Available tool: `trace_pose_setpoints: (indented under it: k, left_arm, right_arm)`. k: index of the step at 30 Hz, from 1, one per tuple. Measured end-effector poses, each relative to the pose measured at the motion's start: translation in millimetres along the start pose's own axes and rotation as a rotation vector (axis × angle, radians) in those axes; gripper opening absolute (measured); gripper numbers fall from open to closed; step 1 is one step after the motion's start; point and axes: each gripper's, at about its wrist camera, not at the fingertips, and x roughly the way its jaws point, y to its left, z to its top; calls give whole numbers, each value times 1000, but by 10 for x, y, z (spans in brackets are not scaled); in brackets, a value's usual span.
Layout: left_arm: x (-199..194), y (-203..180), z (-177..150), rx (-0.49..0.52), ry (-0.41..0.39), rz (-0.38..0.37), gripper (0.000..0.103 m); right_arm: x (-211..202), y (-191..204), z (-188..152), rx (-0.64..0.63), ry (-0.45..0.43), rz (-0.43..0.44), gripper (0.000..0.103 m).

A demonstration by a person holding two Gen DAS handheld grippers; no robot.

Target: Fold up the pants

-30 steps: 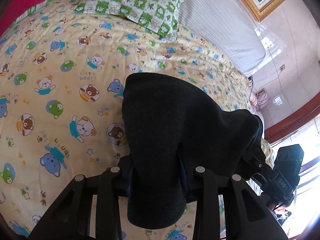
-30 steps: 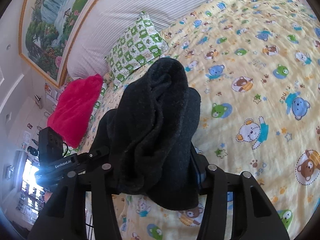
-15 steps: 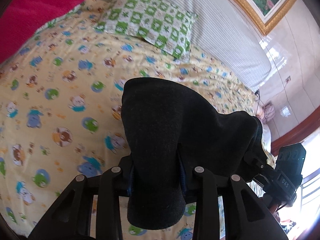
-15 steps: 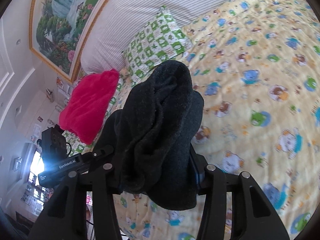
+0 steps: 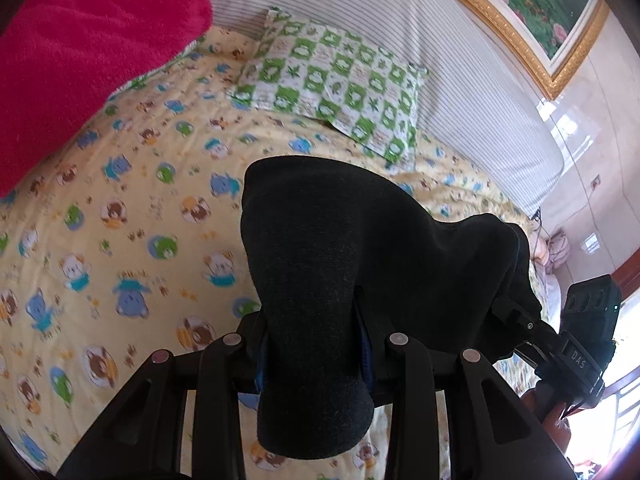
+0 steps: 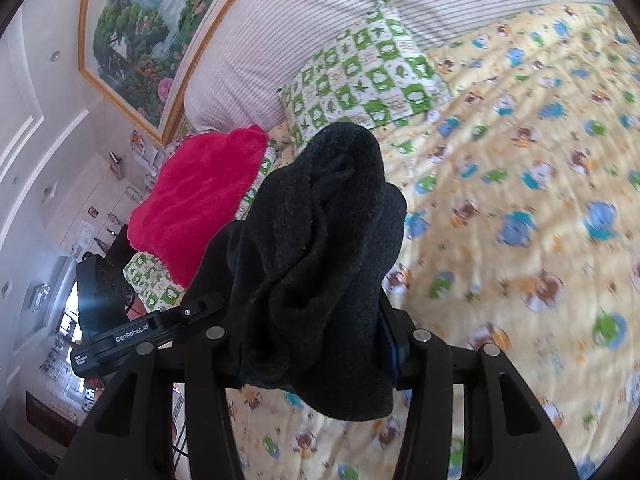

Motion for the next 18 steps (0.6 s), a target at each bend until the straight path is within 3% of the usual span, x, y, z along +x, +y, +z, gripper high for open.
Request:
trace_pose_setpoints:
  k: [18]
  left_arm:
    - [297,159,534,11,-41,76,34]
  right_arm:
    - [598,18,478,-27,16,37,50]
